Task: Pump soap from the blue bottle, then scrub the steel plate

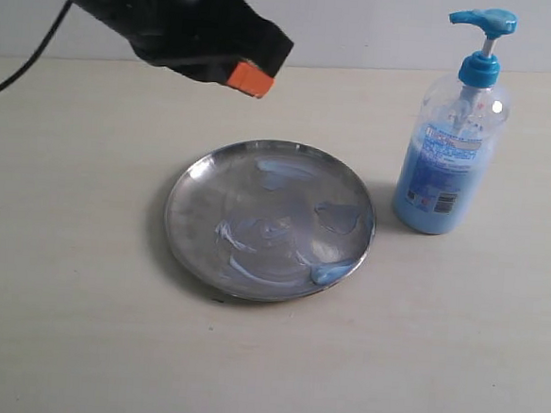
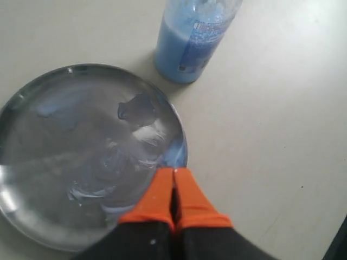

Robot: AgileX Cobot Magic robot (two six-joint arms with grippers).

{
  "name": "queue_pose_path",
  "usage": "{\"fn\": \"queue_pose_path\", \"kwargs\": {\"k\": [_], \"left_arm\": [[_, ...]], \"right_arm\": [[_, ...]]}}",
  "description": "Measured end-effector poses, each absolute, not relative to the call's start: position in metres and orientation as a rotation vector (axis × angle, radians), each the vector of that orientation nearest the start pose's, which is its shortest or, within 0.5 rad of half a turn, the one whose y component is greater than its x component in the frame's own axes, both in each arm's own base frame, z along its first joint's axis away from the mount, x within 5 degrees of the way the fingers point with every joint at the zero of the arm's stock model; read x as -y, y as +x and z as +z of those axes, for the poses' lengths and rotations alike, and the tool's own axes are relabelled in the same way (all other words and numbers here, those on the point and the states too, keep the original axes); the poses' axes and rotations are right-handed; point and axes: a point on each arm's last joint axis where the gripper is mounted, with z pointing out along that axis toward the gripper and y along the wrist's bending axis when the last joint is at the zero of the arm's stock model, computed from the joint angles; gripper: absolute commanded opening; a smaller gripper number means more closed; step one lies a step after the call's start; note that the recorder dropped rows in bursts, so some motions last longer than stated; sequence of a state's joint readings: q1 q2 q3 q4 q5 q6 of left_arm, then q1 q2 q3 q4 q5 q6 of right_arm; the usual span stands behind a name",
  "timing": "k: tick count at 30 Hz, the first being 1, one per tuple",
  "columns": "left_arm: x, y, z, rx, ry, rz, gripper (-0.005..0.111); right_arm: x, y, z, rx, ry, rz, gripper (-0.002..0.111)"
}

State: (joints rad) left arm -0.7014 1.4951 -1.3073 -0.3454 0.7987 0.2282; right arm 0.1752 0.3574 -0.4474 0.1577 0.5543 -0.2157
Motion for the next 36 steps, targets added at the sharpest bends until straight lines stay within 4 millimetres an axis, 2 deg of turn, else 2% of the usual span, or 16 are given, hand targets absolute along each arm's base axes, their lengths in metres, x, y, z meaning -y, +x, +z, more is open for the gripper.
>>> {"fn": "queue_pose_path", "kwargs": {"k": [7,10,23,26,32,36], "left_arm": [[0.182,0.188,0.357,-2.170,0.844,-0.612,0.000],[0.163,0.168,0.358,-2.107,0.795,-0.624,0.000],[0.108,0.106,0.368,-1.871,0.685,-0.677,0.000],[0.094,0.090,0.366,-1.818,0.665,-0.689,0.000],[0.074,0.070,0.359,-1.712,0.621,-0.700,0.000],[0.067,0.062,0.361,-1.657,0.604,-0.698,0.000]], "right_arm": [[-0.018,0.060,0.297,-1.835,-0.298,0.137,0.000],[-0.017,0.057,0.299,-1.806,-0.298,0.127,0.000],[-0.016,0.056,0.300,-1.789,-0.299,0.118,0.000],[-0.016,0.056,0.300,-1.788,-0.298,0.118,0.000],[-0.016,0.056,0.302,-1.768,-0.292,0.118,0.000],[-0.016,0.056,0.303,-1.754,-0.288,0.118,0.000]]}}
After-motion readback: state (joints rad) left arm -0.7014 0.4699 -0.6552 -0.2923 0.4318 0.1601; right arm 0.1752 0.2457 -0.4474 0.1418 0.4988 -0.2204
